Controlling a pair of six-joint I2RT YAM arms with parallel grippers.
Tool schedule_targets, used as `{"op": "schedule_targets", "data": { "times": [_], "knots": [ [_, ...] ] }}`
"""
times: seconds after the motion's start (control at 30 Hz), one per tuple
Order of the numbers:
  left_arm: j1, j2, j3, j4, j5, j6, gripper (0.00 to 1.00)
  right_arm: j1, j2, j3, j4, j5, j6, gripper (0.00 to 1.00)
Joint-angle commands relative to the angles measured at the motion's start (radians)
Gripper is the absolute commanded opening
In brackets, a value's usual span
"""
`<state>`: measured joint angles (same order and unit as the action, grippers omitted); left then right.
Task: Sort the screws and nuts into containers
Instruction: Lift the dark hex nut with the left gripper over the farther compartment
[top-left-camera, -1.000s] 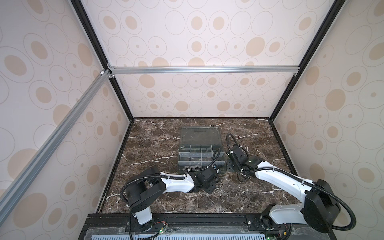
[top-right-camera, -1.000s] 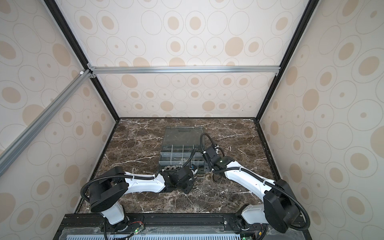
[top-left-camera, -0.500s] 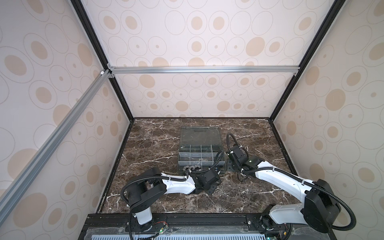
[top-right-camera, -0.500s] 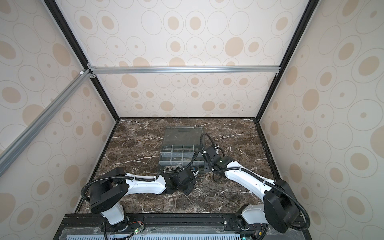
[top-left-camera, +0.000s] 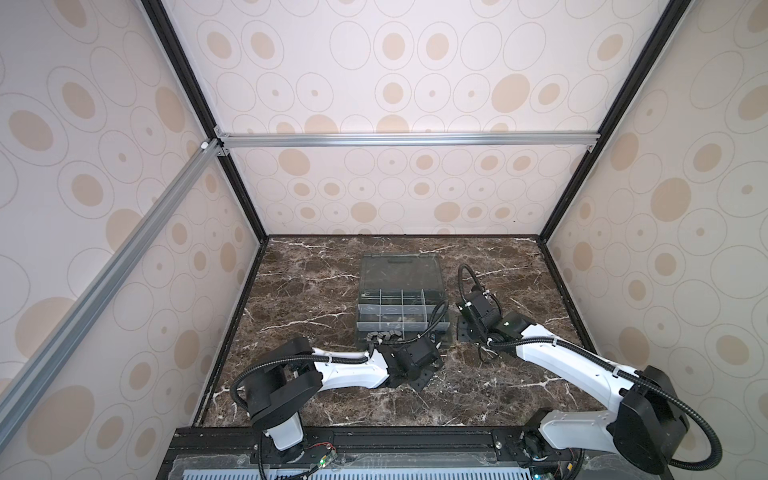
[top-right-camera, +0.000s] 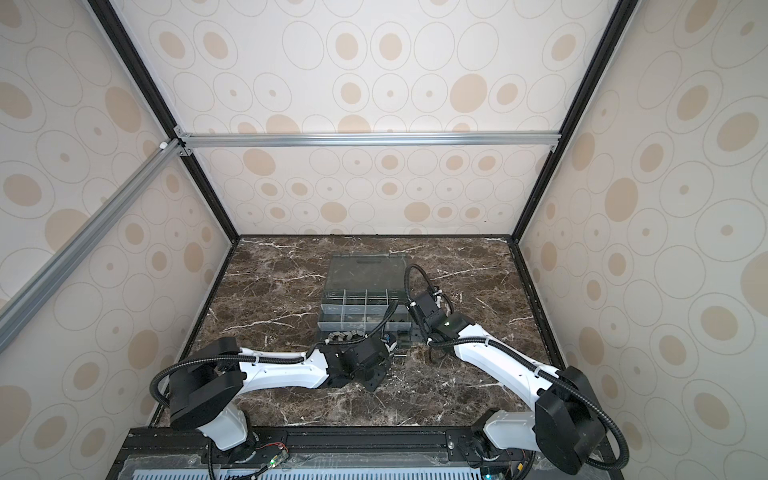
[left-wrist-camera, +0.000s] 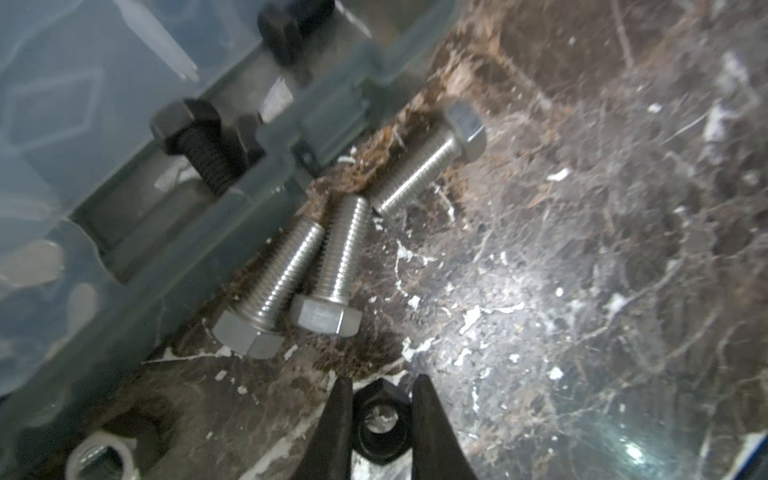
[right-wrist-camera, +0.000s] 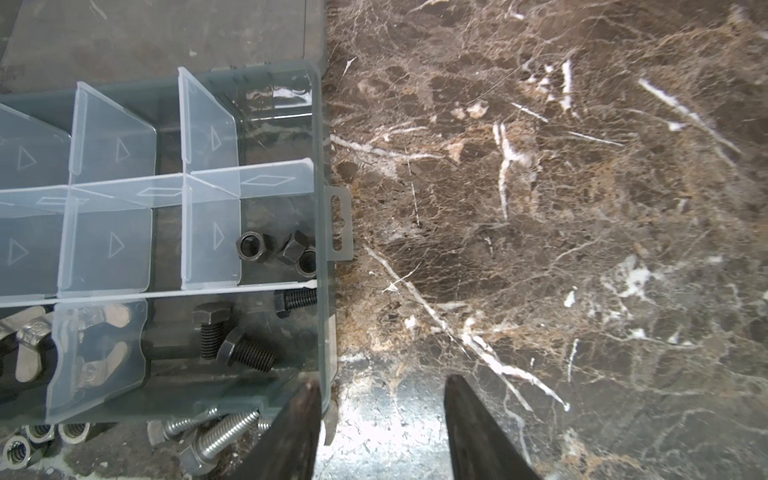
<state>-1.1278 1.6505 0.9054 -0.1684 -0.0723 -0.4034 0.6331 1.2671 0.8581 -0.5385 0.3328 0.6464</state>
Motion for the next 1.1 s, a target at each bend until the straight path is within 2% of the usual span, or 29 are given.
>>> {"op": "schedule_targets", "data": {
  "times": [0.0, 0.17, 0.37, 0.6, 0.77, 1.0, 1.07],
  "knots": [
    [-0.006, -0.06, 0.089, -0.021, -0.014, 0.048, 0.14, -0.012, -0.043, -0.003, -0.042, 0.04, 0.007, 0.51],
    [0.041, -0.041, 0.196, -0.008, -0.038, 0.108, 0.15, -0.014, -0.098, -0.013, -0.052, 0.056, 0.011, 0.52],
    [0.14, 0.099, 0.38, -0.013, -0.032, 0.187, 0.15, -0.015, -0.155, -0.018, -0.091, 0.071, 0.023, 0.52],
    [0.229, 0.255, 0.521, -0.008, 0.042, 0.2, 0.15, -0.014, -0.241, -0.042, -0.142, 0.097, 0.047, 0.52],
    [0.246, 0.307, 0.554, 0.012, 0.099, 0.195, 0.17, -0.015, -0.297, -0.059, -0.147, 0.11, 0.06, 0.52],
    [0.252, 0.331, 0.548, 0.021, 0.094, 0.188, 0.36, -0.014, -0.31, -0.05, -0.169, 0.117, 0.05, 0.52],
    [0.252, 0.33, 0.54, 0.028, 0.092, 0.183, 0.38, -0.015, -0.314, -0.049, -0.163, 0.112, 0.046, 0.52]
  ]
}}
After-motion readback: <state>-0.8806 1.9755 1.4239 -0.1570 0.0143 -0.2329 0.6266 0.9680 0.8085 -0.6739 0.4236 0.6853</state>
